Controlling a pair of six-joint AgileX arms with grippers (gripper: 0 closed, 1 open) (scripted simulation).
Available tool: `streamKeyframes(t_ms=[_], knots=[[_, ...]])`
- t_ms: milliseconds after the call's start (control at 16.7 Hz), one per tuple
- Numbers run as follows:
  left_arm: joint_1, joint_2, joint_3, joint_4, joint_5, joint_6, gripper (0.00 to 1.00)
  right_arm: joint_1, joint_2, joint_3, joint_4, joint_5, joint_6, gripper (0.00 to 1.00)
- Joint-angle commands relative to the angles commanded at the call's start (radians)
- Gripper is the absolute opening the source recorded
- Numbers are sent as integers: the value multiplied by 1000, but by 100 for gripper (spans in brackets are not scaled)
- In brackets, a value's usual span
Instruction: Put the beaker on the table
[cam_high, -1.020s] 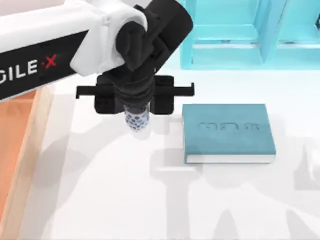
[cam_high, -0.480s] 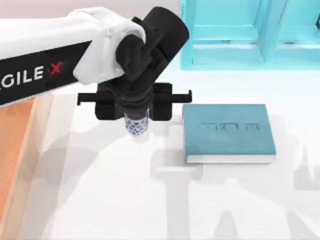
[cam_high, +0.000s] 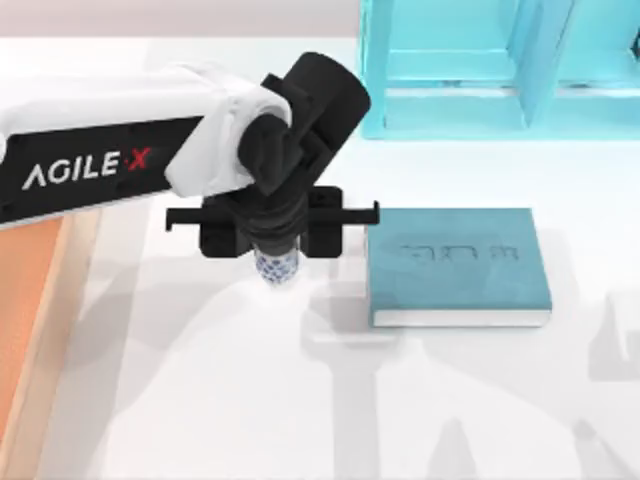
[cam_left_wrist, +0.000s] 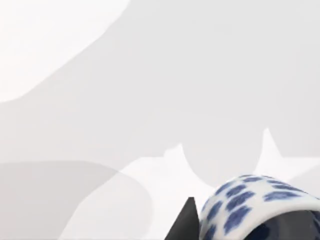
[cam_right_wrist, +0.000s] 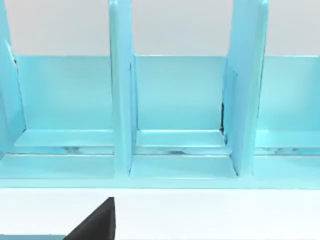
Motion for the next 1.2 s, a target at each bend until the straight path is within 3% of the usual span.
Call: streamKeyframes(t_ms=[60,840,1200], knots=[[0,0,0,0,0,0,0,0,0,0,0,0,0,100],[0,0,0,0,0,0,98,0,0,0,0,0,0,100],[0,0,0,0,0,0,100,0,0,0,0,0,0,100]])
